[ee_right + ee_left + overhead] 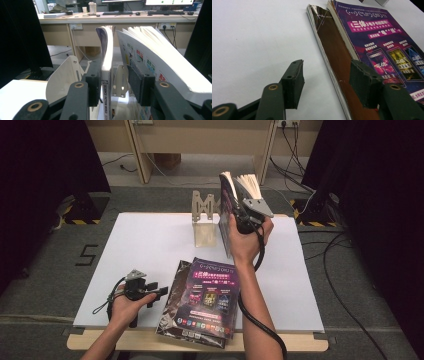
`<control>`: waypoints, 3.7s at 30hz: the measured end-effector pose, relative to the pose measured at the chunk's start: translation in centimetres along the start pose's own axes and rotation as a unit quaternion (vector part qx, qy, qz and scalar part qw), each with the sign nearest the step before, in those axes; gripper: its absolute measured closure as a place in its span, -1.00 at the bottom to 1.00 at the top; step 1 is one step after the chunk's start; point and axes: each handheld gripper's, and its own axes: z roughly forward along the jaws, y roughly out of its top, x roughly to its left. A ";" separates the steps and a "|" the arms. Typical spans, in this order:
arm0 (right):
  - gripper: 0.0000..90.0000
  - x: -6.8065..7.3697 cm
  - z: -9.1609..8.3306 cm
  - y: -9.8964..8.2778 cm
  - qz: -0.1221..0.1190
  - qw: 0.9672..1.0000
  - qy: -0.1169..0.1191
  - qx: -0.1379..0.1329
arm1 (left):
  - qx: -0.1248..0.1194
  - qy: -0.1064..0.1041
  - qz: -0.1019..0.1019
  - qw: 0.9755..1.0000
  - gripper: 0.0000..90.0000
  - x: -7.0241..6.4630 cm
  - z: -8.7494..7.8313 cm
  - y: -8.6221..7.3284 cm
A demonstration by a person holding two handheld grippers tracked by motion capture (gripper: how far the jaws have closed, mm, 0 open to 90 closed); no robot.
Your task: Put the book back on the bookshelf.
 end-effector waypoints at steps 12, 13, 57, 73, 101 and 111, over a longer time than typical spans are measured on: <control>0.38 -0.1 -0.9 0.0 -0.007 1.000 0.003 -0.001 | 0.001 -0.002 0.001 1.000 -0.01 -0.2 0.2 -0.1; 0.38 -0.1 -0.9 0.0 -0.005 1.000 0.004 -0.001 | 0.001 -0.002 0.001 1.000 -0.01 -0.2 0.2 -0.1; 0.42 -2.6 -5.1 -10.0 0.033 0.985 0.060 0.161 | 0.005 -0.028 0.010 1.000 0.07 -2.1 1.0 0.5; 0.36 -3.5 -4.6 -16.8 0.074 0.948 0.083 0.298 | 0.046 -0.048 0.008 0.998 0.07 -4.0 4.9 1.2; 0.25 -2.6 -4.8 -18.8 0.097 0.941 0.076 0.315 | 0.011 -0.091 -0.084 0.992 0.24 -5.0 4.4 2.0; 0.26 -2.6 -5.1 -19.0 0.106 0.943 0.063 0.308 | 0.022 -0.085 -0.092 0.992 0.30 -5.2 4.8 0.9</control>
